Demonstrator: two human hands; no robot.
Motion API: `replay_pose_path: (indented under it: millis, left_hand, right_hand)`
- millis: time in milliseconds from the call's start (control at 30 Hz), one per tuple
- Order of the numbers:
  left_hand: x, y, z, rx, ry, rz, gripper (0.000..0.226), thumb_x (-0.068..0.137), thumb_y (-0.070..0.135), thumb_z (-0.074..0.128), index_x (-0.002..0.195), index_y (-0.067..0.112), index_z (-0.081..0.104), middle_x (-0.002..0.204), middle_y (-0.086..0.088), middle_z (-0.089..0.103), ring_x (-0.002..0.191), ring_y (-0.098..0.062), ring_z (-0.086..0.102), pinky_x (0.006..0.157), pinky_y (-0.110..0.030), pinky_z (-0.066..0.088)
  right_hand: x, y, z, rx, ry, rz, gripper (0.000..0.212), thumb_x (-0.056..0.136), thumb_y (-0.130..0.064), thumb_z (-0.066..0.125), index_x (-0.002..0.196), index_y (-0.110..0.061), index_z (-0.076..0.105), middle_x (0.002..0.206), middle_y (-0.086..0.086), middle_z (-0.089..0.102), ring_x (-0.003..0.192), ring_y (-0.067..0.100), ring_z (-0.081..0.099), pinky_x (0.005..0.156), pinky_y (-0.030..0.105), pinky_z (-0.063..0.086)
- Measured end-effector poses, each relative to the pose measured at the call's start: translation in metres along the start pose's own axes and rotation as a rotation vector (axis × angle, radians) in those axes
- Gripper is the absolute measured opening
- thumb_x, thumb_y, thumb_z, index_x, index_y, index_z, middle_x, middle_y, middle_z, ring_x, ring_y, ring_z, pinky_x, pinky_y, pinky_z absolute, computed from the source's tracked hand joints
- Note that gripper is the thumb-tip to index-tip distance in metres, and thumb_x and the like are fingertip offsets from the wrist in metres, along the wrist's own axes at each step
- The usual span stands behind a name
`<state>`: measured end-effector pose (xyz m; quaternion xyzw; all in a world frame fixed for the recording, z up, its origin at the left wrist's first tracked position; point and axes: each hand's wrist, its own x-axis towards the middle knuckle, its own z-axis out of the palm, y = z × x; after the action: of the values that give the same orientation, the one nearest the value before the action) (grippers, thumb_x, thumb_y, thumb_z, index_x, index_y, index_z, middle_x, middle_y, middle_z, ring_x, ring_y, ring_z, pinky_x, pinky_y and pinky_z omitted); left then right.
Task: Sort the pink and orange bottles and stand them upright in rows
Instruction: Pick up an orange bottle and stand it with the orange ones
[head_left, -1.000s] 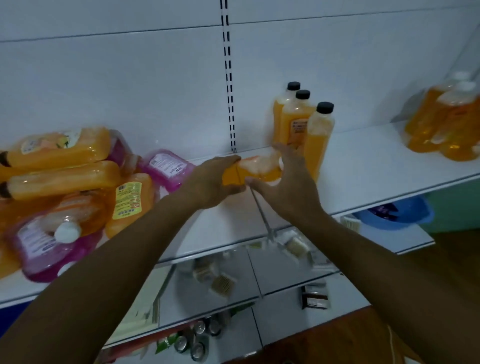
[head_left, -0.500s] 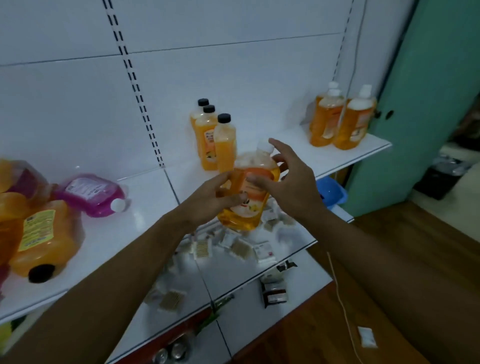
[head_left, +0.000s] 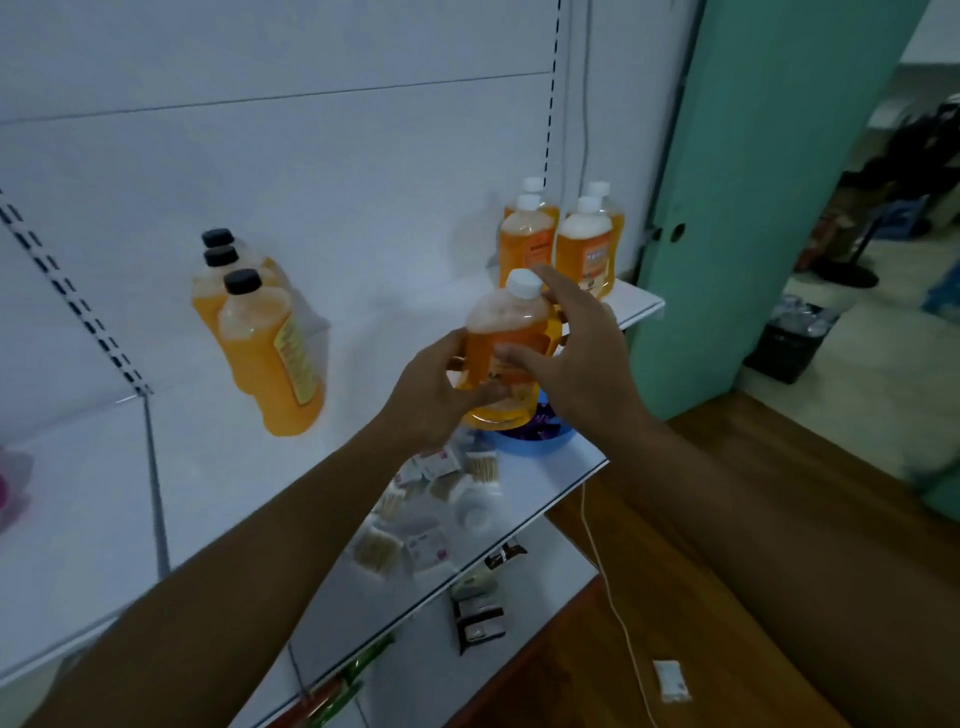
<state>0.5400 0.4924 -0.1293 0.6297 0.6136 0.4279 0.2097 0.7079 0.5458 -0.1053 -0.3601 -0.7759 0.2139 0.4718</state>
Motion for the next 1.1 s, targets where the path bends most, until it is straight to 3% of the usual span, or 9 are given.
replay_pose_path:
  millis: [133, 300, 500, 633, 900, 1100]
  left_hand:
    - [0.049, -0.016, 0.008, -0.006, 0.073, -0.007, 0.066, 0.072, 0.048, 0.075, 0.128, 0.019, 0.057, 0.115, 0.006, 0.067, 0.1, -0.014, 0.063, 0.089, -0.042, 0.054]
    - [0.112, -0.047, 0.014, -0.068, 0.1, -0.045, 0.062, 0.073, 0.03, 0.083, 0.125, 0.015, 0.051, 0.115, 0.003, 0.064, 0.1, -0.014, 0.063, 0.084, -0.036, 0.056]
    - [0.171, -0.073, 0.011, -0.082, 0.037, -0.064, 0.057, 0.073, 0.032, 0.083, 0.12, 0.017, 0.055, 0.114, 0.003, 0.064, 0.1, -0.015, 0.065, 0.086, -0.042, 0.057]
    - [0.189, -0.079, 0.013, -0.031, 0.043, -0.062, 0.057, 0.073, 0.039, 0.082, 0.12, 0.02, 0.056, 0.109, 0.003, 0.063, 0.099, -0.013, 0.063, 0.084, -0.033, 0.055]
    - [0.208, -0.08, 0.023, -0.011, 0.063, -0.054, 0.053, 0.075, 0.033, 0.081, 0.118, 0.021, 0.053, 0.107, 0.006, 0.061, 0.094, -0.01, 0.06, 0.07, -0.013, 0.045]
    - [0.215, -0.081, 0.024, 0.013, 0.075, -0.071, 0.057, 0.078, 0.034, 0.079, 0.125, 0.019, 0.051, 0.109, 0.009, 0.058, 0.096, -0.01, 0.058, 0.074, -0.016, 0.045]
  right_hand:
    - [0.039, 0.022, 0.015, -0.045, 0.015, 0.001, 0.079, 0.076, -0.03, 0.079, 0.144, -0.026, 0.039, 0.133, 0.003, 0.052, 0.122, 0.023, 0.044, 0.099, 0.033, 0.04]
    - [0.087, 0.051, 0.043, -0.173, 0.007, 0.005, 0.078, 0.077, -0.027, 0.078, 0.144, -0.026, 0.038, 0.135, 0.003, 0.05, 0.123, 0.024, 0.042, 0.101, 0.034, 0.036]
    - [0.129, 0.074, 0.06, -0.37, 0.015, 0.031, 0.082, 0.078, -0.034, 0.077, 0.147, -0.025, 0.033, 0.132, 0.007, 0.048, 0.122, 0.027, 0.042, 0.096, 0.036, 0.038]
    - [0.144, 0.081, 0.064, -0.441, 0.027, 0.053, 0.084, 0.078, -0.035, 0.077, 0.148, -0.025, 0.031, 0.132, 0.011, 0.045, 0.123, 0.028, 0.039, 0.096, 0.042, 0.041]
    - [0.162, 0.092, 0.064, -0.456, 0.022, 0.066, 0.081, 0.08, -0.033, 0.075, 0.147, -0.024, 0.031, 0.134, 0.01, 0.044, 0.124, 0.027, 0.039, 0.098, 0.041, 0.04]
    - [0.168, 0.094, 0.067, -0.524, -0.013, 0.031, 0.08, 0.084, -0.034, 0.071, 0.149, -0.021, 0.026, 0.137, 0.011, 0.043, 0.125, 0.028, 0.04, 0.097, 0.045, 0.043]
